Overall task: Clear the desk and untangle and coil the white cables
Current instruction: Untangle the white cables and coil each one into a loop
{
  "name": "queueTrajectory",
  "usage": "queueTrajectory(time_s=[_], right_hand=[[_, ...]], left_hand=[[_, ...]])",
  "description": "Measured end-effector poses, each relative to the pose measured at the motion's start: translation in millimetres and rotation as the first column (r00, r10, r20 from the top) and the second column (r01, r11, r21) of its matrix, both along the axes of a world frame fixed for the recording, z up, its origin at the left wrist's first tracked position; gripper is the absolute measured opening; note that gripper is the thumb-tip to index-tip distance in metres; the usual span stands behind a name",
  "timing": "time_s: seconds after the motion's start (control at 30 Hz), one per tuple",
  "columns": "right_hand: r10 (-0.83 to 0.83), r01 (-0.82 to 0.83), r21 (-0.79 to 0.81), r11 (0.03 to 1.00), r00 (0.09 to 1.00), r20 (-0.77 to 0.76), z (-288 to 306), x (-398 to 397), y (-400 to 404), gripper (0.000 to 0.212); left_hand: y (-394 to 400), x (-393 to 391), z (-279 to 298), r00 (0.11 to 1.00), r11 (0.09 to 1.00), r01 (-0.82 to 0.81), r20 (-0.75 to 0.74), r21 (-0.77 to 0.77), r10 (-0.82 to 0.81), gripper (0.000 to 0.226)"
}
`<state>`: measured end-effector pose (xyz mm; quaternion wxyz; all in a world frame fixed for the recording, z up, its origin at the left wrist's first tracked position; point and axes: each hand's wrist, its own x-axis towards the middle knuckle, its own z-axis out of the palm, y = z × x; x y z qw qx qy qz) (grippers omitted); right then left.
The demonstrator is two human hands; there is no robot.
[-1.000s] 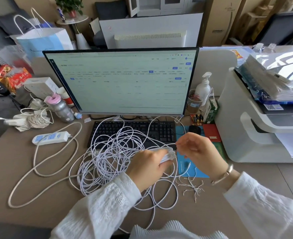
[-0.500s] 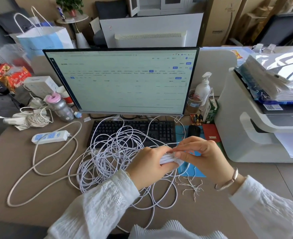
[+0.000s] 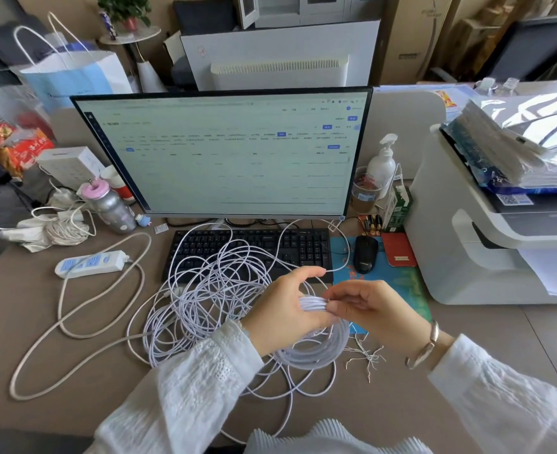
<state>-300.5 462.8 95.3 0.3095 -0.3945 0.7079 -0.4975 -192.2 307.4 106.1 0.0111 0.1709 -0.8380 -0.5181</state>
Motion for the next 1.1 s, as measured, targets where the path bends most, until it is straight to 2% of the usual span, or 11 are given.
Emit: queueTrajectory(time_s=[0.1,0.2,0.27,0.37,0.43,0.5,0.63,0.8,0.87,0.97,1.1], right_hand=[[0.04,-0.035,0.074,0.997,0.997,-0.06,-6,-1,-1,0.012],[0.037,-0.04,0.01,0.999,0.977,0.209,-11,-2,4,0.033],[-0.002,0.007,-0.012,1.0,0.925,0.38,-15,-2,9,0.029],[-0.116,0.077,0.094,0.993,0.822,0.557,-28,-4,13,0.033],[-0.243,0.14,0.205,0.969,0.709,0.662,-37,-3,14,0.029],[-0.359,0.219,0.286,0.933,0.615,0.702,-46,-1,14,0.019],[-0.53,0.398,0.358,0.845,0.53,0.661,-68,-9,19,0.017],[-0.717,0.616,0.45,0.646,0.29,0.633,-104,-48,41,0.023],[-0.746,0.668,0.494,0.557,0.141,0.65,-118,-65,51,0.029],[-0.721,0.713,0.552,0.432,-0.095,0.687,-134,-85,60,0.02],[-0.717,0.758,0.548,0.354,-0.156,0.679,-142,-97,56,0.038]], left_hand=[[-2,-7,-3,0.995,0.972,-0.029,0.099,0.233,0.006,0.055],[-4,-13,-5,0.984,0.845,-0.101,0.179,0.524,0.007,0.034],[-6,-19,-10,0.979,0.779,-0.127,0.203,0.614,0.0,0.026],[-10,-29,-19,0.971,0.668,-0.197,0.234,0.718,0.035,0.011],[-11,-38,-28,0.959,0.573,-0.272,0.265,0.773,0.098,0.026],[-7,-46,-38,0.937,0.538,-0.347,0.313,0.769,0.157,0.033],[3,-55,-57,0.886,0.549,-0.449,0.429,0.705,0.173,0.008],[3,-46,-83,0.835,0.658,-0.445,0.547,0.608,0.06,0.007],[-1,-37,-92,0.806,0.654,-0.489,0.585,0.577,0.086,0.011],[-9,-23,-104,0.777,0.649,-0.531,0.619,0.545,0.116,0.021],[-22,-7,-116,0.75,0.642,-0.58,0.637,0.501,0.181,0.025]])
